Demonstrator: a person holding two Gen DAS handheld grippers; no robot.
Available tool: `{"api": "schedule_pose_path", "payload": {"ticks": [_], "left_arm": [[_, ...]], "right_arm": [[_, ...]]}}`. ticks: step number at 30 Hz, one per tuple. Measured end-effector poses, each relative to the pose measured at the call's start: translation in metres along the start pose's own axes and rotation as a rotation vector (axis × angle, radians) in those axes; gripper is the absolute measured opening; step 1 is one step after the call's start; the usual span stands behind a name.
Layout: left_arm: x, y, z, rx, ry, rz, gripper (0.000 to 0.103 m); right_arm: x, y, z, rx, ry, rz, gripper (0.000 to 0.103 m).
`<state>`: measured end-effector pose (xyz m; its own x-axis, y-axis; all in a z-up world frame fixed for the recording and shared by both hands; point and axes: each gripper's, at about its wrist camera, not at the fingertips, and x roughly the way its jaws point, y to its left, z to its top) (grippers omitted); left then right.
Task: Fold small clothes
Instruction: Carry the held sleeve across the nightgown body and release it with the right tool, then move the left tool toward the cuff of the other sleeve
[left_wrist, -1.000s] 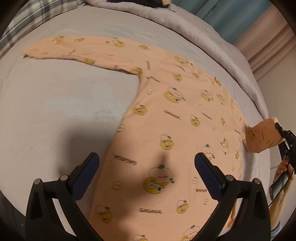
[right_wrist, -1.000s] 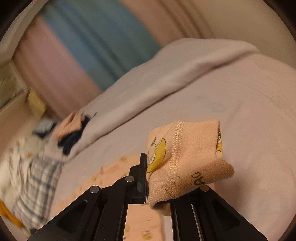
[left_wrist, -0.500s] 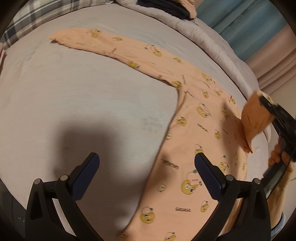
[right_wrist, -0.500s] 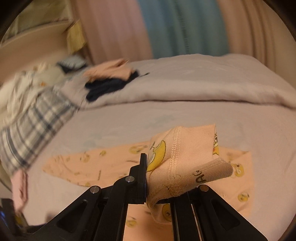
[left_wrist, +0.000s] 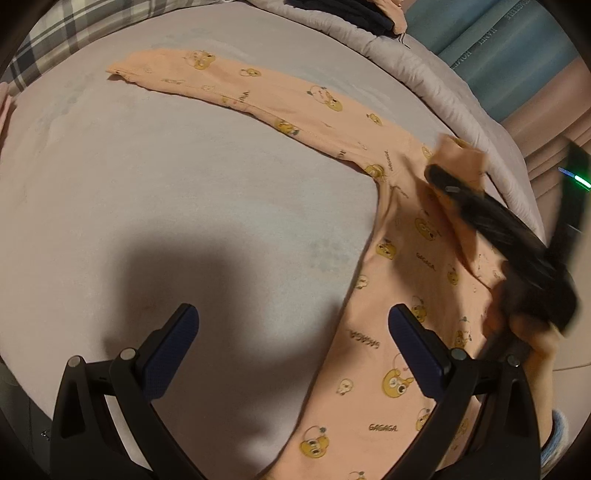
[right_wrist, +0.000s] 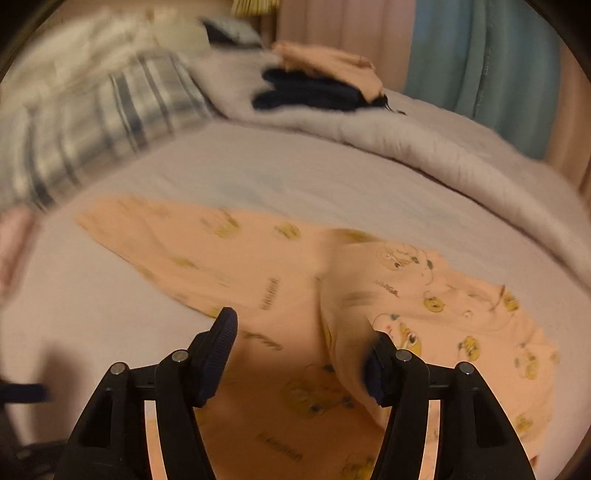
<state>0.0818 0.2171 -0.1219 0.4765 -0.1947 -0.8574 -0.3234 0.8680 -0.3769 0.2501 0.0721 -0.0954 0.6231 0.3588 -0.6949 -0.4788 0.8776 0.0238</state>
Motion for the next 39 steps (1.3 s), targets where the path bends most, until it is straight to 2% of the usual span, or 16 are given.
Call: {"api": "schedule_pose_path", "payload": {"ticks": [4, 6, 8, 10, 13, 16, 19, 20, 22, 26, 27, 29, 31, 34, 36, 39], "left_arm": [[-0.001, -0.014, 0.006, 0.038, -0.029, -0.034, 0.103], [0.0, -0.025, 0.013, 0.057, -0.046, -0.061, 0.102], [0.002, -0.036, 0.021, 0.073, -0.061, -0.089, 0.102], [0.004, -0.054, 0.03, 0.105, -0.085, -0.137, 0.102], [0.015, -0.086, 0.046, 0.138, -0.09, -0.238, 0.102], [0.035, -0.114, 0.063, 0.13, -0.057, -0.346, 0.1], [0.056, -0.137, 0.074, 0.142, -0.016, -0.387, 0.081], [0.06, -0.14, 0.075, 0.146, -0.006, -0.391, 0.076], [0.074, -0.145, 0.078, 0.148, 0.016, -0.384, 0.074], [0.097, -0.138, 0.078, 0.166, 0.039, -0.266, 0.074], [0.104, -0.132, 0.076, 0.171, 0.053, -0.238, 0.069], [0.107, -0.123, 0.074, 0.169, 0.052, -0.246, 0.066], [0.102, -0.117, 0.076, 0.162, 0.04, -0.245, 0.066], [0.09, -0.105, 0.076, 0.128, 0.05, -0.271, 0.07], [0.078, -0.098, 0.072, 0.121, 0.025, -0.267, 0.082], [0.056, -0.077, 0.059, 0.09, -0.013, -0.238, 0.089]], "right_arm": [[-0.055, -0.061, -0.013, 0.191, -0.08, 0.188, 0.063], [-0.064, -0.081, -0.023, 0.28, -0.098, 0.233, 0.067], [-0.072, -0.108, -0.039, 0.358, -0.094, 0.176, 0.067], [-0.074, -0.132, -0.058, 0.408, -0.068, 0.076, 0.067], [-0.068, -0.15, -0.077, 0.483, -0.027, 0.036, 0.067], [-0.064, -0.157, -0.084, 0.498, -0.039, 0.016, 0.065], [-0.059, -0.161, -0.082, 0.499, -0.035, -0.002, 0.051], [-0.055, -0.162, -0.081, 0.499, -0.027, -0.006, 0.047], [-0.049, -0.166, -0.082, 0.496, -0.005, -0.019, 0.038], [-0.057, -0.194, -0.105, 0.512, 0.028, -0.056, 0.035], [-0.056, -0.197, -0.11, 0.517, 0.042, -0.071, 0.035], [-0.054, -0.205, -0.119, 0.527, 0.068, -0.103, 0.034], [-0.057, -0.21, -0.124, 0.541, 0.066, -0.113, 0.022], [-0.068, -0.21, -0.126, 0.56, 0.074, -0.111, 0.022], [-0.076, -0.205, -0.126, 0.54, 0.072, -0.126, 0.024], [-0.092, -0.197, -0.132, 0.522, 0.071, -0.135, 0.041]]}}
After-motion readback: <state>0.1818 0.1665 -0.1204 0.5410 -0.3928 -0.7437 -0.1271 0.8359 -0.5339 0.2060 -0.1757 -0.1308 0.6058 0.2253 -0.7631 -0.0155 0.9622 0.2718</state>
